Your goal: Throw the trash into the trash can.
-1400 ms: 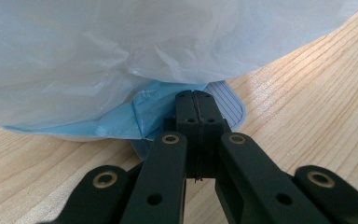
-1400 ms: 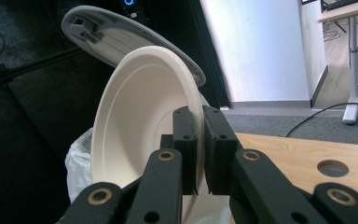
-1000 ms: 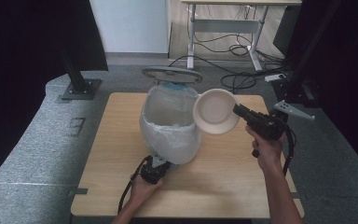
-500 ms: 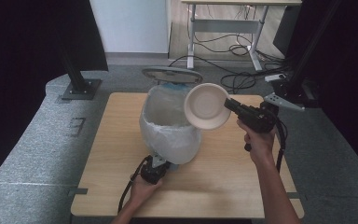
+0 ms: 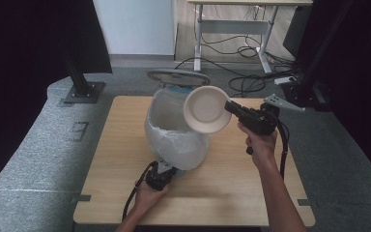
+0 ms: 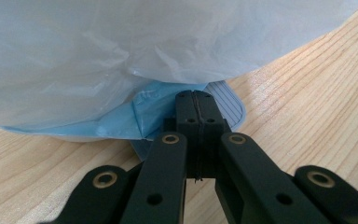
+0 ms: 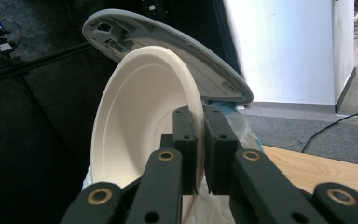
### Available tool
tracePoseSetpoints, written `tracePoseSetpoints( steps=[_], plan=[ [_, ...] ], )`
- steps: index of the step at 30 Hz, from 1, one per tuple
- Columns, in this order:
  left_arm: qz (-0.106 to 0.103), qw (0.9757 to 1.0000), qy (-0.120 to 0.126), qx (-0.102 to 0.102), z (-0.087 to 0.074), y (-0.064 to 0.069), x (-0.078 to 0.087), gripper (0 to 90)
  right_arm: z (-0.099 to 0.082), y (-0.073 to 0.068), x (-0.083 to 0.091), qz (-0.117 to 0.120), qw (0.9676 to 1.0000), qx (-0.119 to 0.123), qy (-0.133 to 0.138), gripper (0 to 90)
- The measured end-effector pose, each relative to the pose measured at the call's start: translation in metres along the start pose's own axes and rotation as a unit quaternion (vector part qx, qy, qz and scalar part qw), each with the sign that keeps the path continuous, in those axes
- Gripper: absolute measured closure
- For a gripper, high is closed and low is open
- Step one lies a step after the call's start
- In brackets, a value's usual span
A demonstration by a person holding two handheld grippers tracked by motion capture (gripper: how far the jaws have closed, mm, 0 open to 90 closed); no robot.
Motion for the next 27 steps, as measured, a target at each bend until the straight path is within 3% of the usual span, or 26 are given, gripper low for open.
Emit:
tracePoseSetpoints(
  steps=[27],
  plan=[
    [0.000, 1.0000, 0.000, -0.003, 0.000, 0.000, 0.000, 90.0, -0.006, -0.008, -0.034, 0.008, 0.9998, 0.000, -0.018, 84.3]
  ],
)
Point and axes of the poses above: each handheld gripper's, and its own axes: x roughly backward along the jaws, z roughly out of its top, y roughly to its right, the point moved 1 cm from there along -x, roughly forward along the jaws, and after that the axes turned 7 degrees about y, right-handed, at the moved point
